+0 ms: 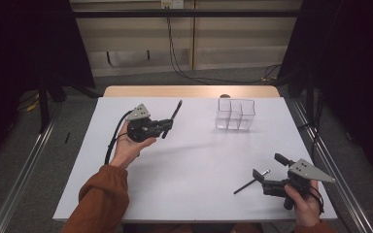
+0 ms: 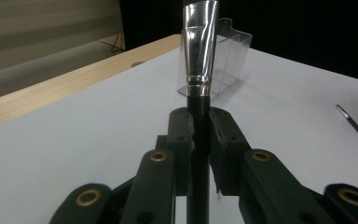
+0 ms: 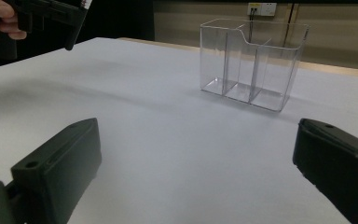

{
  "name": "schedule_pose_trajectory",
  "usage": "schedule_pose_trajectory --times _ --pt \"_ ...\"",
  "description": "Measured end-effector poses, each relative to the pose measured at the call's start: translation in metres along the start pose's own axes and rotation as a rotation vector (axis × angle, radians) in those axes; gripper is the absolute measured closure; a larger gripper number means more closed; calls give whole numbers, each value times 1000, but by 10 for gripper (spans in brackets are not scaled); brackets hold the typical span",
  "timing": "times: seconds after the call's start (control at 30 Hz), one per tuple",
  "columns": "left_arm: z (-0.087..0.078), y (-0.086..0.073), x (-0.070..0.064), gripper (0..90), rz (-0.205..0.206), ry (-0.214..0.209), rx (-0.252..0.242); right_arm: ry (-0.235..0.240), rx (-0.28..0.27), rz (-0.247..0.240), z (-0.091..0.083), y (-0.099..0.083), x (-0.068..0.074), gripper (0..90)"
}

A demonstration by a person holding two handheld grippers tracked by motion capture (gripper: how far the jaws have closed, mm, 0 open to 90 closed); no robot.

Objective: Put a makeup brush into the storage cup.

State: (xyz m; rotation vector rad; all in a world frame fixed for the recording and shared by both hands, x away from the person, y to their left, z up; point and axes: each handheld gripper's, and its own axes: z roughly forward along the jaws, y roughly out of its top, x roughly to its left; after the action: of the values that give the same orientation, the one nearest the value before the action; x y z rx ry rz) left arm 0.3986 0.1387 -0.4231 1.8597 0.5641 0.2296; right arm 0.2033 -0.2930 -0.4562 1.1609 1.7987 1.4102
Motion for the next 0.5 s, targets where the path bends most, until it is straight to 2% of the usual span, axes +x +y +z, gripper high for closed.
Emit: schedule_pose_trajectory --times 0.03,0.2,0.3,0.5 --pt "-1 1 -5 796 10 -3 -5 -1 1 -3 0 0 0 10" --pt "-3 0 -16 796 7 -25 -29 1 1 -4 0 0 0 9" --pt "-2 -3 -20 796 18 -34 -27 5 1 3 1 0 0 9" --pt "1 -10 -33 796 3 -65 -20 11 0 4 2 0 -1 9"
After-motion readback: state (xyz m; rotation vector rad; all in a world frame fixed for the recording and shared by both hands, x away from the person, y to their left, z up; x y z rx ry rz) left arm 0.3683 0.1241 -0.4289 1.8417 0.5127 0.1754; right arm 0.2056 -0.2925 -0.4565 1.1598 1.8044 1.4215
